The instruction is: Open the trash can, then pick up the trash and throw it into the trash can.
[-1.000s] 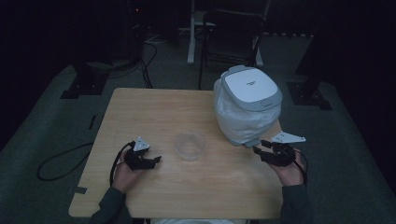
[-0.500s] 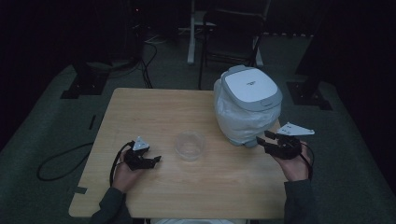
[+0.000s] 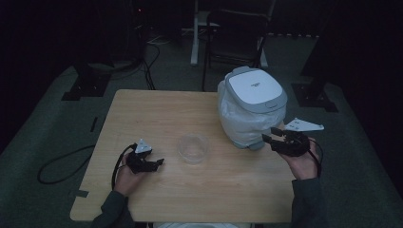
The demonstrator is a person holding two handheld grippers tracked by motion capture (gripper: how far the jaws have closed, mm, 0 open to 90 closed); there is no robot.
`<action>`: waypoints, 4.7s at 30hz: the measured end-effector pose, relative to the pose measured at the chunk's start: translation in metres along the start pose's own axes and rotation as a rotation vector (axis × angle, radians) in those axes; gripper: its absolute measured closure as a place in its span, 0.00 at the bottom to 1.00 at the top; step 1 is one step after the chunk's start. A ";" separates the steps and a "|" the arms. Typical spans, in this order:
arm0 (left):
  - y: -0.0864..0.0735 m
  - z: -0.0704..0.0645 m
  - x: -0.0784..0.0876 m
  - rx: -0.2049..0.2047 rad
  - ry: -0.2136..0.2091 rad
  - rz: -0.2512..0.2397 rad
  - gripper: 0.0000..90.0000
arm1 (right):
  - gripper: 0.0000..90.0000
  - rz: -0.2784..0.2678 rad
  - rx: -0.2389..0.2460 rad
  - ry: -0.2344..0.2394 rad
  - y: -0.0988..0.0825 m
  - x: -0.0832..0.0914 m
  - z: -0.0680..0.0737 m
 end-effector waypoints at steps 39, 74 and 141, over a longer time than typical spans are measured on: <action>0.000 0.000 0.000 0.004 -0.004 -0.004 0.32 | 1.00 -0.078 -0.053 -0.124 0.071 0.004 -0.028; 0.000 0.000 0.000 0.003 -0.002 0.000 0.32 | 1.00 -0.038 -0.044 -0.166 0.081 -0.015 -0.037; 0.001 -0.005 0.001 -0.009 0.027 0.040 0.34 | 0.54 0.028 0.112 0.073 -0.043 -0.062 0.044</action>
Point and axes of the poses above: each handheld gripper's, and its own axes: x roughly backward along the jaws, y roughly out of its top, z roughly to its left, the point moved 5 cm from there along -x, roughly forward along the jaws, and after that the axes turned 8 degrees about -y, right-handed, at the moved point
